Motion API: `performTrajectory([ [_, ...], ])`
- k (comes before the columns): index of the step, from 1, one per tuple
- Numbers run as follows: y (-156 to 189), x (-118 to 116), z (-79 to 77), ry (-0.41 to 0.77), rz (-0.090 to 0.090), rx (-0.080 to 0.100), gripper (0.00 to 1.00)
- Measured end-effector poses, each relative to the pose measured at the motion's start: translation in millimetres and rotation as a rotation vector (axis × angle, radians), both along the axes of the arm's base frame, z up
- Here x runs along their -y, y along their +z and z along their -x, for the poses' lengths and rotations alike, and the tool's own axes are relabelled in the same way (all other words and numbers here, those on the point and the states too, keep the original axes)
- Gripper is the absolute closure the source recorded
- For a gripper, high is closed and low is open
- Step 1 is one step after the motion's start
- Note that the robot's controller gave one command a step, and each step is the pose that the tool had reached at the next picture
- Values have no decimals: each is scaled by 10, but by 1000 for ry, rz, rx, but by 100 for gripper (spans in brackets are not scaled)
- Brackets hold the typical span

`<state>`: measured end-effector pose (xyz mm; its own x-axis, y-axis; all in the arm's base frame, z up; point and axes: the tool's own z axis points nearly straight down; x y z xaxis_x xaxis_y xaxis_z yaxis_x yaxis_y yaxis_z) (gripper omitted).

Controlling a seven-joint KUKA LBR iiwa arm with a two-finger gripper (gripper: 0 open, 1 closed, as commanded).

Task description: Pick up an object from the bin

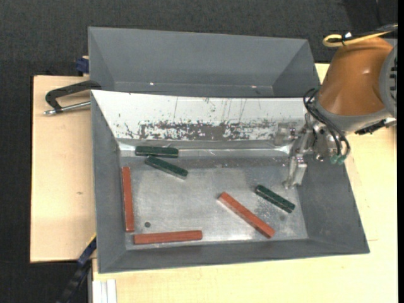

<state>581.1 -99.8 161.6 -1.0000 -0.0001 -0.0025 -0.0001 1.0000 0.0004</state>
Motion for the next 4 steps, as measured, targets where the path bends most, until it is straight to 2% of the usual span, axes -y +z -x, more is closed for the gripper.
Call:
performTrajectory([
  [1,-602,-126,398,37,1,3,0],
  [2,-863,122,361,-46,0,3,100],
  [3,-864,120,361,-46,0,3,100],
  [4,597,229,347,-5,1,4,100],
])
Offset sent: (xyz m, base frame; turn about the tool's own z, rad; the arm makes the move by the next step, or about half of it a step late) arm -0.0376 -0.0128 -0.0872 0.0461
